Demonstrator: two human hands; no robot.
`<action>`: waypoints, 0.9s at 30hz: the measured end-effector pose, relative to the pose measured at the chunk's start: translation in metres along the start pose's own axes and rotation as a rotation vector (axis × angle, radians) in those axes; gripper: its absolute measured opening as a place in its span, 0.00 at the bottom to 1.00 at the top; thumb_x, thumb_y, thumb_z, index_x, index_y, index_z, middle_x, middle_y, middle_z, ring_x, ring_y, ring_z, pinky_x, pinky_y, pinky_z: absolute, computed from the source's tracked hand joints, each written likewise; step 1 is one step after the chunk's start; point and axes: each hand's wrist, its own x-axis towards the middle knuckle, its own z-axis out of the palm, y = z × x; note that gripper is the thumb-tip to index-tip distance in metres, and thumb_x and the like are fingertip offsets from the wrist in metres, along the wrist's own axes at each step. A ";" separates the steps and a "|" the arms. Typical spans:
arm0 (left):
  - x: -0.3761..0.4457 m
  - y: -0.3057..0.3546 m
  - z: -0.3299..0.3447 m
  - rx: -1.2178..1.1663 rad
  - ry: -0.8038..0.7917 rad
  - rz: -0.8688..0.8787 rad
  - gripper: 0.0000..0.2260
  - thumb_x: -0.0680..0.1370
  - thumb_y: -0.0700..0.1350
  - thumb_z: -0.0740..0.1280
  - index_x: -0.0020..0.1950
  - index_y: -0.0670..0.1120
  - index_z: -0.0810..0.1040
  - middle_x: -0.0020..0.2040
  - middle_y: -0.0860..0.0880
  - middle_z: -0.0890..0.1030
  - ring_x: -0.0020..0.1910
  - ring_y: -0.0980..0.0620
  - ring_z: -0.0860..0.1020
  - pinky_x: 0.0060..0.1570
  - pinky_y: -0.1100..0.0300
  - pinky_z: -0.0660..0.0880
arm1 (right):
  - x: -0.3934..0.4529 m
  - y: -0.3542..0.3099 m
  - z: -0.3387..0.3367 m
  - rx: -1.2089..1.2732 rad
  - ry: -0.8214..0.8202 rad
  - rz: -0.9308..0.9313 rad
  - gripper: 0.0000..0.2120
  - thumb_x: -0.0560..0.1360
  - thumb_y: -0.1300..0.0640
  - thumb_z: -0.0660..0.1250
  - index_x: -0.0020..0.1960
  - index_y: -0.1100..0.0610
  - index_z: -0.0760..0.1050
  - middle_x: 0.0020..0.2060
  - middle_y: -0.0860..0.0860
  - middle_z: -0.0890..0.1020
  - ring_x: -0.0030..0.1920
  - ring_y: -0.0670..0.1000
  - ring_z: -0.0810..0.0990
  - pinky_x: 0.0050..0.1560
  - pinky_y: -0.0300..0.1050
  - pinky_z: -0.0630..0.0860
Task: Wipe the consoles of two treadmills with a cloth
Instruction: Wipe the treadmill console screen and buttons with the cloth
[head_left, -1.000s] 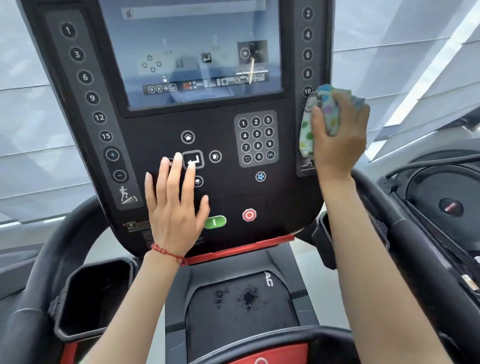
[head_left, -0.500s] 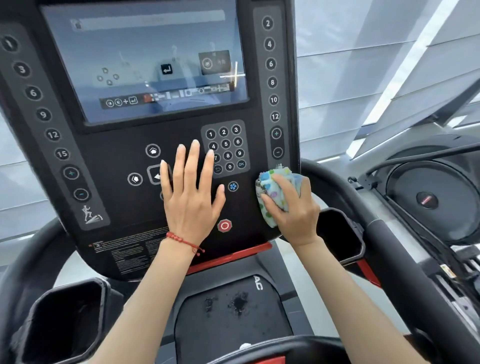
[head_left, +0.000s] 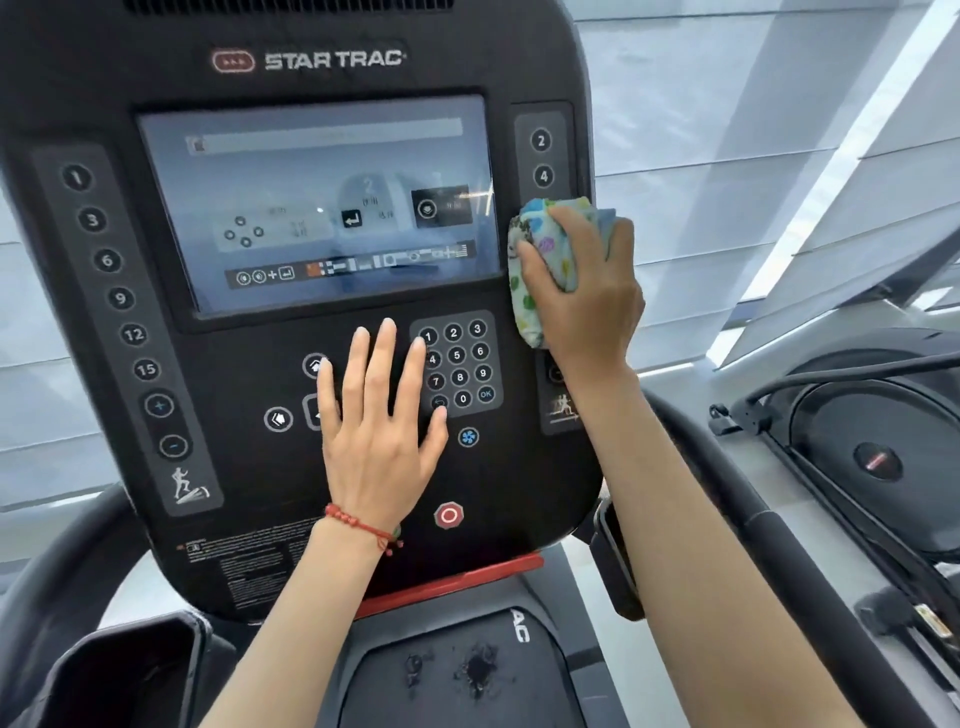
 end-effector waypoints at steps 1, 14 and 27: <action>0.003 -0.001 0.000 0.001 0.003 -0.003 0.23 0.78 0.49 0.62 0.70 0.41 0.69 0.71 0.39 0.66 0.71 0.41 0.62 0.69 0.41 0.57 | 0.010 -0.002 0.002 0.008 -0.005 0.006 0.15 0.71 0.49 0.70 0.53 0.56 0.78 0.43 0.59 0.77 0.37 0.52 0.78 0.30 0.42 0.76; 0.006 -0.001 0.000 0.009 -0.002 0.013 0.23 0.78 0.49 0.60 0.70 0.41 0.68 0.71 0.39 0.66 0.71 0.41 0.62 0.69 0.40 0.59 | 0.112 -0.029 0.023 0.047 -0.060 0.057 0.16 0.73 0.45 0.66 0.56 0.54 0.77 0.49 0.57 0.77 0.39 0.55 0.79 0.36 0.40 0.69; -0.002 -0.027 -0.013 0.030 0.012 -0.034 0.22 0.78 0.48 0.60 0.70 0.42 0.67 0.71 0.40 0.65 0.71 0.42 0.63 0.69 0.42 0.58 | 0.116 -0.046 0.028 0.074 -0.100 0.144 0.18 0.74 0.44 0.64 0.59 0.53 0.75 0.52 0.56 0.76 0.46 0.52 0.77 0.41 0.39 0.68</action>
